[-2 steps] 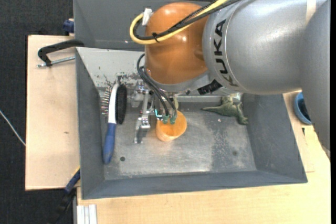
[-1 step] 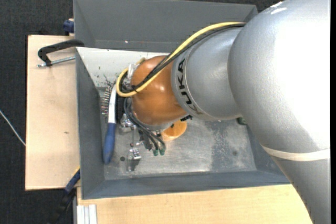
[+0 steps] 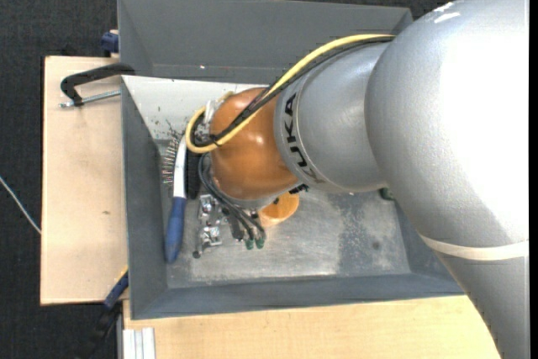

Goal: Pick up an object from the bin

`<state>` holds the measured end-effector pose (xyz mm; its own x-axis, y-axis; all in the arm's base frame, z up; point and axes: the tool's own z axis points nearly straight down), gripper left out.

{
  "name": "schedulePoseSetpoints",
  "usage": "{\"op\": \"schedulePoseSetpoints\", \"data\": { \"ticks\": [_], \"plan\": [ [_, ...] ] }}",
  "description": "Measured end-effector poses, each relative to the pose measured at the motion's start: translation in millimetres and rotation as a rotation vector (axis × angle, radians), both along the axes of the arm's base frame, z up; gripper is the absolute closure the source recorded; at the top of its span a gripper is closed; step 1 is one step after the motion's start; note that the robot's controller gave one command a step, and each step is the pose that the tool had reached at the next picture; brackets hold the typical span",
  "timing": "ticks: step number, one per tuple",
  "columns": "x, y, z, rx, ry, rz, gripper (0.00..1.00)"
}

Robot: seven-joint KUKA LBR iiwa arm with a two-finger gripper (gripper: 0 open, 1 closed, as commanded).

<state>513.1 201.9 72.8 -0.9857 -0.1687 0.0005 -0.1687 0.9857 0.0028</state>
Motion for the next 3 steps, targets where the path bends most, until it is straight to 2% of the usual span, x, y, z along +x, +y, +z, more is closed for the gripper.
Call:
{"op": "schedulePoseSetpoints", "data": {
  "ticks": [1,2,3],
  "plan": [
    [-0.8,17.6,127.5,0.004,-0.014,0.02,1.0],
    [17.9,9.1,53.6,-0.005,0.003,-0.429,1.0],
    [21.9,-96.2,110.2,-0.002,-0.008,-0.485,1.0]
  ]
}}
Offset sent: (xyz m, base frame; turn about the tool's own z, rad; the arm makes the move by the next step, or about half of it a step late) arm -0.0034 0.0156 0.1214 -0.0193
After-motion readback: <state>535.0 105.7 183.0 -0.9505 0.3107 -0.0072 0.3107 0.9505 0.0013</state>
